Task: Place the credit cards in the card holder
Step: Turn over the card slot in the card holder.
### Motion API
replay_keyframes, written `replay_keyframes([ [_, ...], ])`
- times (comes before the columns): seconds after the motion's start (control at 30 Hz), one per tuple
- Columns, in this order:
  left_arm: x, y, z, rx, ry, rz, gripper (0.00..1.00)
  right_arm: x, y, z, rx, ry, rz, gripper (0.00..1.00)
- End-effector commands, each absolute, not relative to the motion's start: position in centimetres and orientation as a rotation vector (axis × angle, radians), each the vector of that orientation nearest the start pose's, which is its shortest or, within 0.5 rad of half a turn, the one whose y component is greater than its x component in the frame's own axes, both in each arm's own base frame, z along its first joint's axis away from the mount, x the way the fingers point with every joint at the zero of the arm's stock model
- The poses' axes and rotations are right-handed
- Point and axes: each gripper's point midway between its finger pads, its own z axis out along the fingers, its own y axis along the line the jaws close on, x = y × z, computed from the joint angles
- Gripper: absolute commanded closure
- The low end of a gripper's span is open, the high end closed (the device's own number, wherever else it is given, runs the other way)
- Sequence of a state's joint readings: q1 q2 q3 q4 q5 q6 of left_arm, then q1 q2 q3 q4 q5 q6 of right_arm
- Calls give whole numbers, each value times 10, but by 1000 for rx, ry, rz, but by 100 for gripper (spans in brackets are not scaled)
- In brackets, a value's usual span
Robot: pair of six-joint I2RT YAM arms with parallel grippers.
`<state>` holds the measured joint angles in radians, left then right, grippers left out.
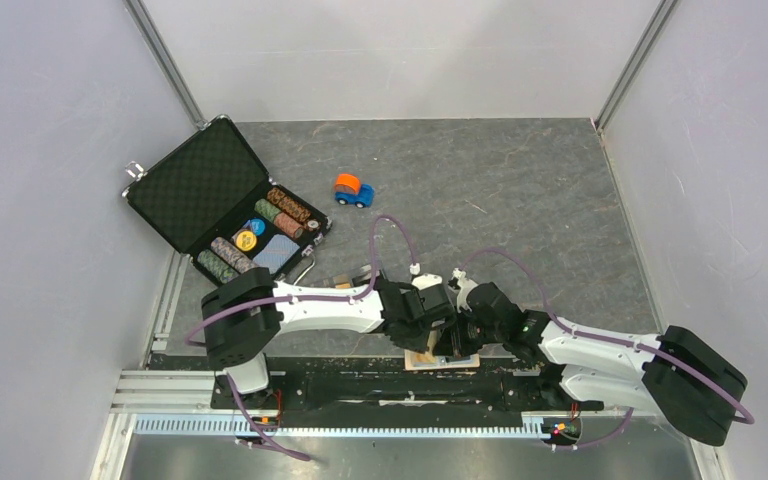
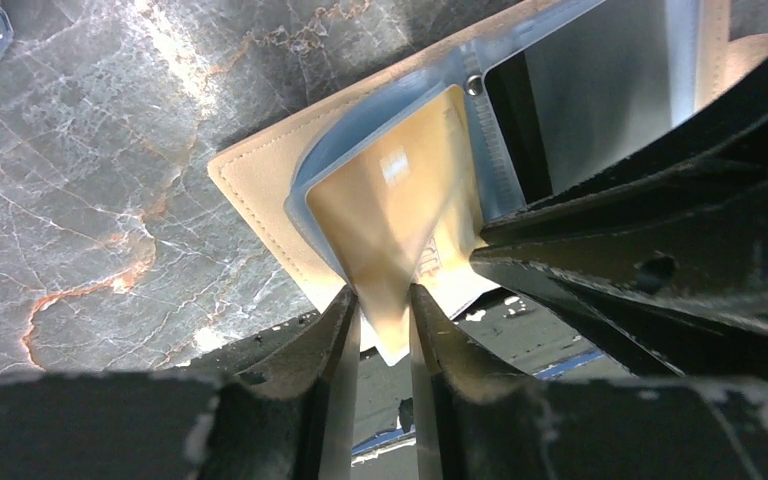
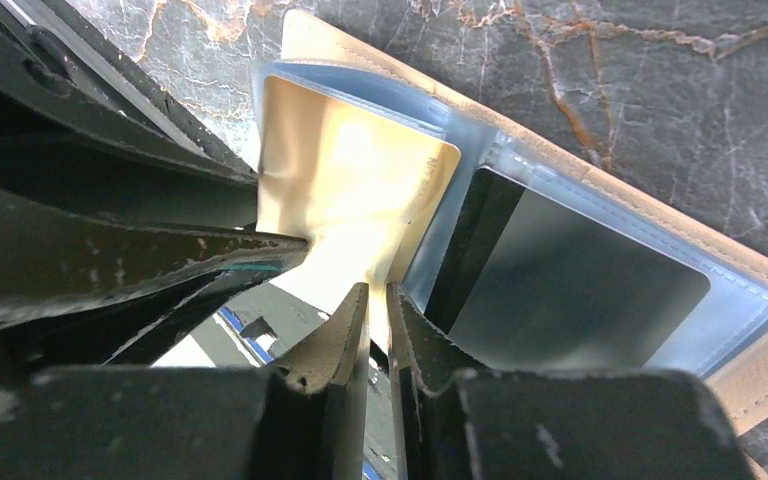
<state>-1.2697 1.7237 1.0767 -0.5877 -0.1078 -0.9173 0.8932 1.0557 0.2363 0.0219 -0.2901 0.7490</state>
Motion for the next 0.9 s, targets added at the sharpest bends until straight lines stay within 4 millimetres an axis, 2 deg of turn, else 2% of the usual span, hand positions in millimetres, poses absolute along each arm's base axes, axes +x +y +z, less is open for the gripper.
replay_keyframes([
  [0.0,96,-377,63,459,2726,-586,72,94,239,18,-377,2593,1023,87],
  [0.07,95,-379,65,468,2726,-594,67,95,241,21,-381,2584,1033,86],
  [0.13,95,-379,64,472,2730,-596,59,96,243,24,-381,2574,1042,87],
  [0.2,94,-381,64,481,2733,-603,56,97,245,27,-382,2561,1050,86],
  [0.37,95,-378,60,481,2741,-567,70,101,249,37,-382,2530,1069,86],
  [0.47,98,-370,55,479,2751,-496,94,106,254,49,-387,2490,1084,84],
  [0.5,99,-367,54,476,2754,-469,98,106,252,49,-385,2500,1067,84],
  [0.63,108,-354,55,463,2754,-393,98,116,249,63,-375,2462,1016,80],
  [0.77,118,-338,64,446,2741,-311,98,124,243,72,-342,2427,969,71],
  [0.87,122,-336,71,459,2734,-276,97,128,238,74,-317,2417,938,68],
])
